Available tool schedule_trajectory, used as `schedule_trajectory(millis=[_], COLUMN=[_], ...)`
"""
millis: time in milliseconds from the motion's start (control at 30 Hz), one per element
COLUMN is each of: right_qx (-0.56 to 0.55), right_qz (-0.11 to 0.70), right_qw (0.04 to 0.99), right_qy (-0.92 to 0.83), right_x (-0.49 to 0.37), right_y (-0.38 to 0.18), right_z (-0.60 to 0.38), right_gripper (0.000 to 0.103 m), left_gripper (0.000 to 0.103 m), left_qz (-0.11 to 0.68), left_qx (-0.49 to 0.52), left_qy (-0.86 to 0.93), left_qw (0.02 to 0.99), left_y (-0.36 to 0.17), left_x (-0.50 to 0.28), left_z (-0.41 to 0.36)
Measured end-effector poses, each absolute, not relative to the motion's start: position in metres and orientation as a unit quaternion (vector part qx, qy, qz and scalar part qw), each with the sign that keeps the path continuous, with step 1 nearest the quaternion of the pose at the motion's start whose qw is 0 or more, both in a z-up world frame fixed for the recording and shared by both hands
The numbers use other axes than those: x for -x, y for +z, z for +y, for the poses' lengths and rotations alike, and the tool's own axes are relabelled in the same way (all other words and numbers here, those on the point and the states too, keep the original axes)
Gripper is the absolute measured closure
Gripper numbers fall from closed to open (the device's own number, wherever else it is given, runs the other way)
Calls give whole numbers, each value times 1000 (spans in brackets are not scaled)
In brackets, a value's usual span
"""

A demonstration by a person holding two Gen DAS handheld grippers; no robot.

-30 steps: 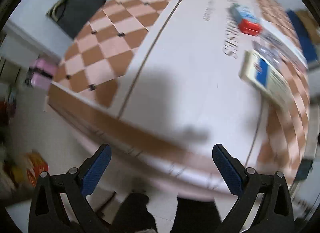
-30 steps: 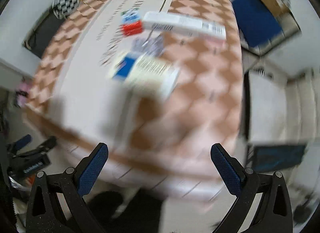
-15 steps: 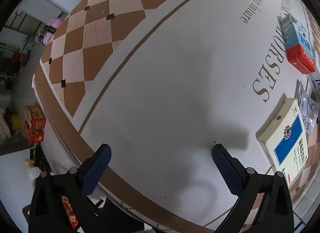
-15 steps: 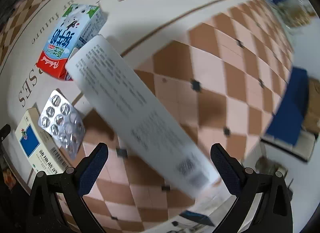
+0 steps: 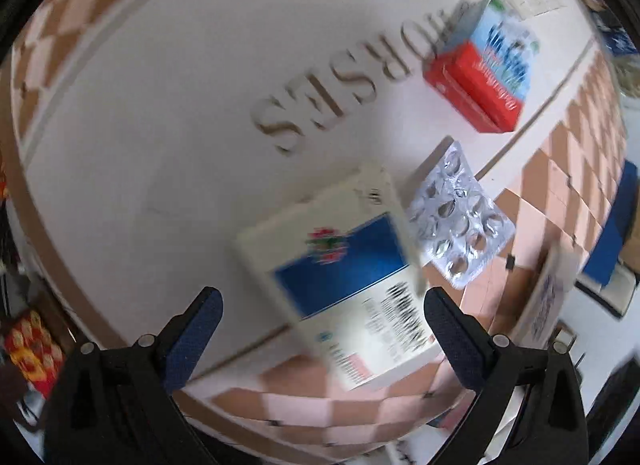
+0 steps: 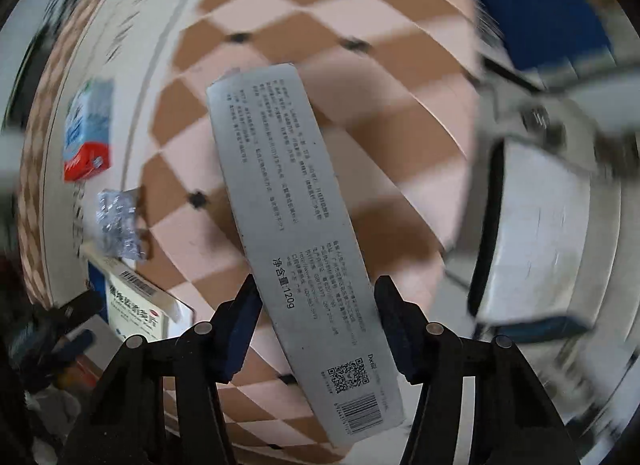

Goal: Collect trash
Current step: 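Grasp the blue-and-white medicine box with left gripper while right gripper grasps white tube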

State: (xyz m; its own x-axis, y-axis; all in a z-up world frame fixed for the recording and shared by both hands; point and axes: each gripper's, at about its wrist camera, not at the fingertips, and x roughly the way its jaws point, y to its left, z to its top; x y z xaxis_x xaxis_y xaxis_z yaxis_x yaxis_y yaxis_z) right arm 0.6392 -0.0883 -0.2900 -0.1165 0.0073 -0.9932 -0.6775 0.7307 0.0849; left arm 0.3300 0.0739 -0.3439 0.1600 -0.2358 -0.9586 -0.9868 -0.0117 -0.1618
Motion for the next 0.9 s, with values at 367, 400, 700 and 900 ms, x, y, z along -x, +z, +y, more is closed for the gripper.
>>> schedule_trajectory(millis=[367,400,700,900], right_qx=[203,198,214,250], right_qz=[703,709,720,689], right_qw=[629,623,592,617], right_qy=[261,265,292,286], right_x=[-604,-598,-547,-531], right_y=[-307,-308,-318,-318], right_z=[-120,-122,-116,-101], right_gripper=[50,50,49,46], left_gripper=[31,31,25,21], left_qz=[588,605,628,626], left_qx=[431,402,417,420], left_qy=[390,382,342,368], left_qw=[562,571,561,545], left_y=[-324,-323,-335,-336], left_x=[-321,-313,-247,-237], left_z=[72,73,104,94])
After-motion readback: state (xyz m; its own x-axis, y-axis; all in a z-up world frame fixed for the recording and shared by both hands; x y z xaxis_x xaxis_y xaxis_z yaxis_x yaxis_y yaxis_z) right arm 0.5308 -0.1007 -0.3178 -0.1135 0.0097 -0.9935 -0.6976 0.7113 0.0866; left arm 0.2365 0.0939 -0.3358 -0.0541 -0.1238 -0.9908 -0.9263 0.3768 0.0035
